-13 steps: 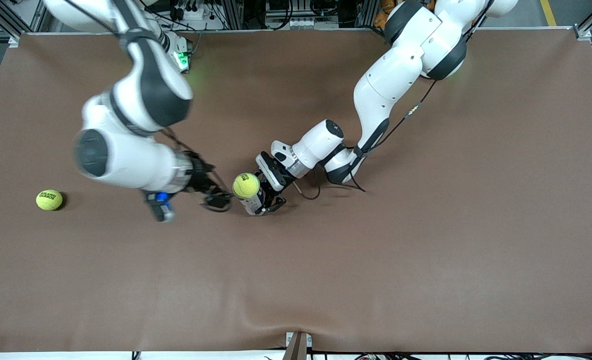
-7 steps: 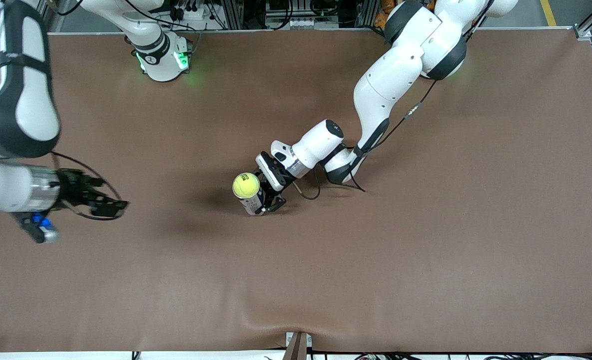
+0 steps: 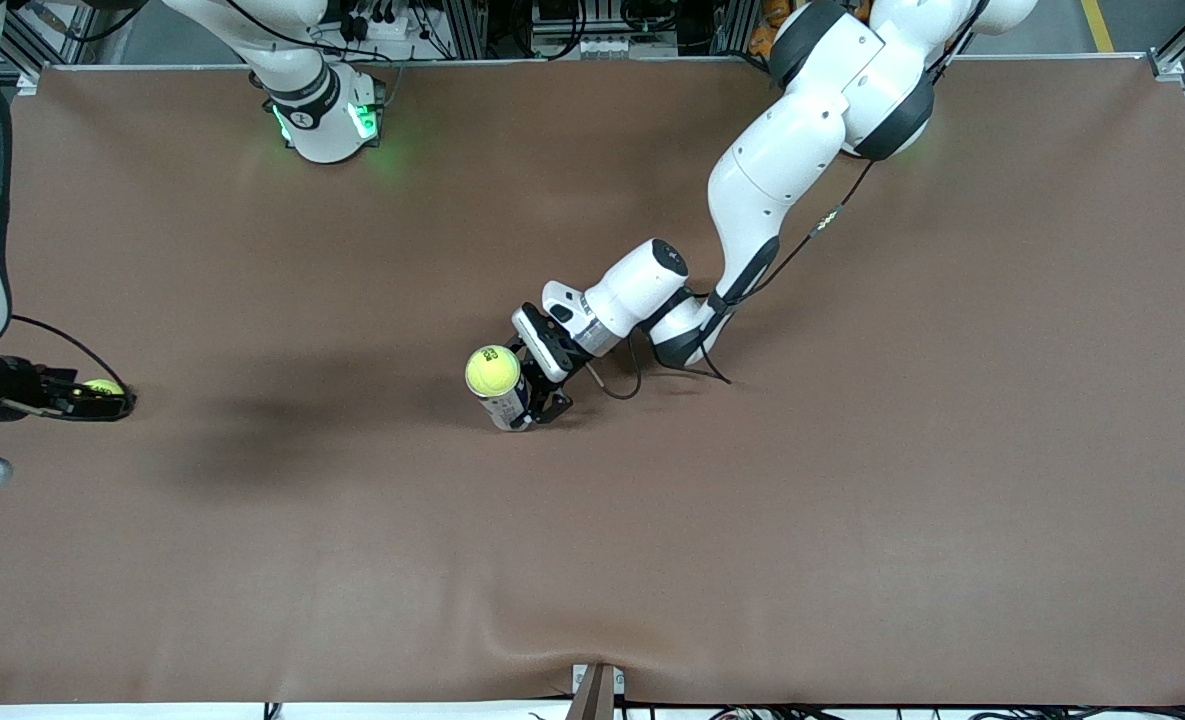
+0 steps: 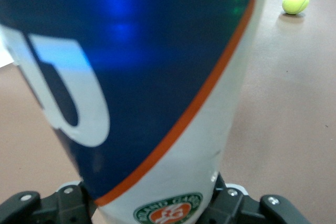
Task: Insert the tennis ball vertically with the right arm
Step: 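Move the right gripper back and grasp the second tennis ball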
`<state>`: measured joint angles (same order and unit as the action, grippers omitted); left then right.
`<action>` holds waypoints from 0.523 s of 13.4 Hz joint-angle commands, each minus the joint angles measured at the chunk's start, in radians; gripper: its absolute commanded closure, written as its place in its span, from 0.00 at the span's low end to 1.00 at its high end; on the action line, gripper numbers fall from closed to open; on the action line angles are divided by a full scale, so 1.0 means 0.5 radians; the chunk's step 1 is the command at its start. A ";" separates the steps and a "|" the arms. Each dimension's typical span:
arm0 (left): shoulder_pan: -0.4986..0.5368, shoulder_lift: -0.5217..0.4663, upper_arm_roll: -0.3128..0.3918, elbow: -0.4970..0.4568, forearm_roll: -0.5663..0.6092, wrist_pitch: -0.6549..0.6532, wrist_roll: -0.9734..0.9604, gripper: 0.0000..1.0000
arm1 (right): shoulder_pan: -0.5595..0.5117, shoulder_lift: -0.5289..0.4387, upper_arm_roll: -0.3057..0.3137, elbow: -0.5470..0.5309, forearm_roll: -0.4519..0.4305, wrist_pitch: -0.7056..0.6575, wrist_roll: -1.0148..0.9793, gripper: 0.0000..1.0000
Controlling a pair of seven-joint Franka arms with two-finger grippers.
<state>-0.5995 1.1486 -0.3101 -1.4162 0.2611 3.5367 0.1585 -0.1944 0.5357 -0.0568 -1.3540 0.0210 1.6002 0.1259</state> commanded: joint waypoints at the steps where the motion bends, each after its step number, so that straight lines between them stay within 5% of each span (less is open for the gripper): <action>1: -0.028 0.025 0.016 0.016 -0.040 0.023 0.008 0.20 | -0.147 0.076 0.046 -0.120 -0.097 0.259 -0.211 0.00; 7: -0.028 0.025 0.016 0.016 -0.047 0.023 0.008 0.20 | -0.381 0.214 0.046 -0.299 -0.103 0.662 -0.849 0.00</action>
<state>-0.5997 1.1486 -0.3099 -1.4162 0.2610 3.5369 0.1585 -0.3357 0.6275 -0.0572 -1.4907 -0.0066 1.8976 -0.2234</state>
